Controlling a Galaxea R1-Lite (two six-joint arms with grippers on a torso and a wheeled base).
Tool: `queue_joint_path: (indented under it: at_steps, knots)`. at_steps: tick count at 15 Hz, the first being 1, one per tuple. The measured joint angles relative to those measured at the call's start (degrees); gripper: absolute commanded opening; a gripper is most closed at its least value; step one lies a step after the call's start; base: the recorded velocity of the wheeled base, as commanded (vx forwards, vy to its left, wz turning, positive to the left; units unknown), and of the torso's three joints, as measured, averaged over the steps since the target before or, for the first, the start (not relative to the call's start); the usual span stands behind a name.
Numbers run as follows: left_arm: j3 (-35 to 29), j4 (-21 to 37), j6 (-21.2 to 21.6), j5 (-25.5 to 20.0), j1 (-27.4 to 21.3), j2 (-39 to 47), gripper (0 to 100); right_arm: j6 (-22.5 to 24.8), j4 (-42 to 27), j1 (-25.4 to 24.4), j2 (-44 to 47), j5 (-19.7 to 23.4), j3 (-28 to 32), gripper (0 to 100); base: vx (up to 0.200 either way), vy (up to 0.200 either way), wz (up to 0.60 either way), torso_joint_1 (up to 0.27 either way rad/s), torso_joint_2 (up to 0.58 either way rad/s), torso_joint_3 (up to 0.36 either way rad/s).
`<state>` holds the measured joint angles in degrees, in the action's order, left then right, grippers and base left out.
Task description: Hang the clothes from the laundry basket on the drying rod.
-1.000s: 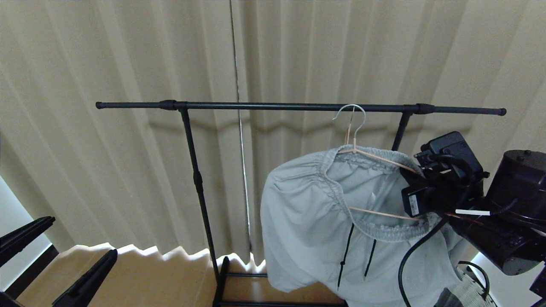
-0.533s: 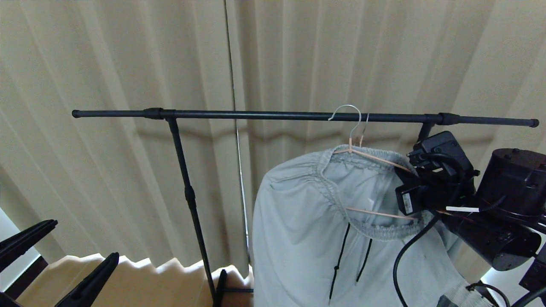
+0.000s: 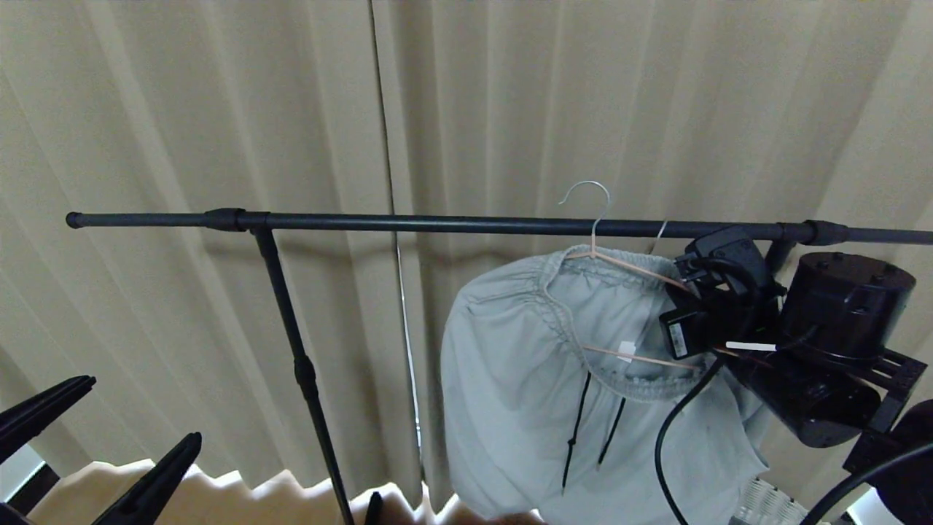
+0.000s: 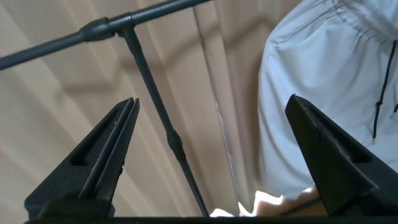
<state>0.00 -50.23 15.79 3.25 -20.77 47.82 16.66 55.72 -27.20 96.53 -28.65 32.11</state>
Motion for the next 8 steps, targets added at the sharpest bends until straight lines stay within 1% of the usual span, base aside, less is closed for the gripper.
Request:
queue_joint_path:
  at_steps: [2,5,8]
  knots:
    - [0.00,0.02,0.02,0.02,-0.65,-0.48,100,0.00,0.05,0.02,0.94,-0.66,0.82,0,0.000,0.000,0.00,0.000,0.00,0.000]
    - [0.00,0.22,0.02,0.05,-1.13,-0.85,100,0.11,-0.02,0.02,2.47,-3.29,2.34,0,0.000,0.000,0.00,0.000,0.00,0.000]
    - [0.00,0.33,0.02,0.07,-1.18,-1.02,100,0.17,-0.02,-0.24,4.02,-3.75,2.83,0,0.000,0.000,0.00,0.000,0.00,0.000]
